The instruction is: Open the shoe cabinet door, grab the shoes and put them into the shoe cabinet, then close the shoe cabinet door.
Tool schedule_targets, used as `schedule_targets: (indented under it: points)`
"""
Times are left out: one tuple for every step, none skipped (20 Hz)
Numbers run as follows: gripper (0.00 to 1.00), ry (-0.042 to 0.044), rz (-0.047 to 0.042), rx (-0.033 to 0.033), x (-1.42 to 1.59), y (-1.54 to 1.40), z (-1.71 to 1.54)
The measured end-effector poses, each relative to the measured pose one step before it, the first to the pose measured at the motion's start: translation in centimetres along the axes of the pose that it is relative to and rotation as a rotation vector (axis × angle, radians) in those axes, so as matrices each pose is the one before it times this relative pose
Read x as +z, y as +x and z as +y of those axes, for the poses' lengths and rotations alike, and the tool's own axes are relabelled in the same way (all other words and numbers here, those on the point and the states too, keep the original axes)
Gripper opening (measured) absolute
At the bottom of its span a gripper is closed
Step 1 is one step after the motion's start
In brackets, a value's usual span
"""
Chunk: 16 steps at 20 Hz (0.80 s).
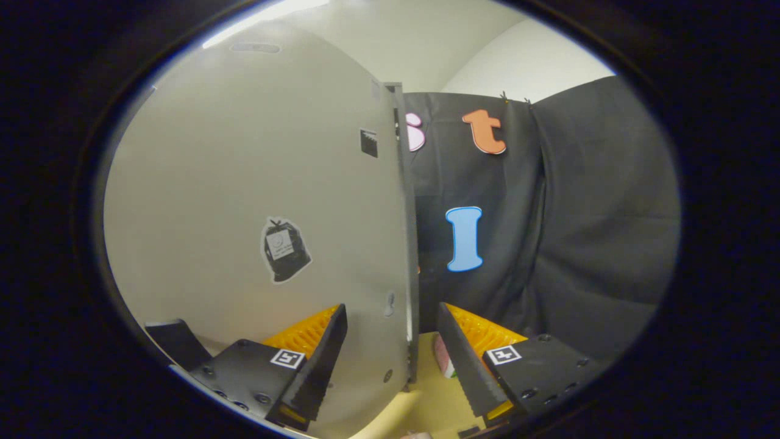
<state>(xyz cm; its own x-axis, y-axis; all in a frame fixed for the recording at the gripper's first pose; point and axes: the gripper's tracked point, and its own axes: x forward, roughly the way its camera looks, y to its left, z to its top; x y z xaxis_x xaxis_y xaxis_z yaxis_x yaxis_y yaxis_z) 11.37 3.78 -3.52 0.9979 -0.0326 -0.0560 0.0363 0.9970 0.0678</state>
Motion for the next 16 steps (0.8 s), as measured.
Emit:
schedule_targets:
  points:
    - [0.92,0.00946,-0.00609,0.00585,0.078,0.328,1.460]
    - [0.92,0.00430,-0.00716,0.01018,0.070,0.388,1.455]
    - [0.93,-0.00252,-0.00263,0.01488,-0.104,0.393,1.578]
    - [0.93,-0.00875,0.00098,0.00522,-0.008,0.349,1.258]
    - [0.93,-0.00833,0.00219,0.01188,-0.172,0.537,1.074]
    - [0.93,-0.00477,0.00205,0.01267,-0.184,0.751,1.281]
    - [0.93,-0.00160,0.00272,0.01084,-0.153,0.641,1.114]
    - [0.94,-0.00101,0.00367,0.01150,-0.140,0.829,0.872]
    - [0.94,-0.00045,0.00394,0.01097,-0.224,0.587,1.078]
    - [0.94,-0.00250,0.00722,0.01128,-0.342,0.352,1.041]
    - [0.94,0.00090,-0.01715,-0.01470,0.303,0.136,0.326]
    - [0.94,-0.00068,0.00314,0.00261,-0.418,0.093,0.564]
    - [0.94,0.00633,0.00158,0.00113,-0.148,0.141,0.168]
    - [0.94,0.00597,0.00472,0.00403,-0.047,0.592,-0.148]
    - [0.94,0.00161,0.00371,0.00284,-0.050,0.460,0.012]
    - [0.94,-0.00673,0.00095,0.00188,0.036,0.534,0.143]
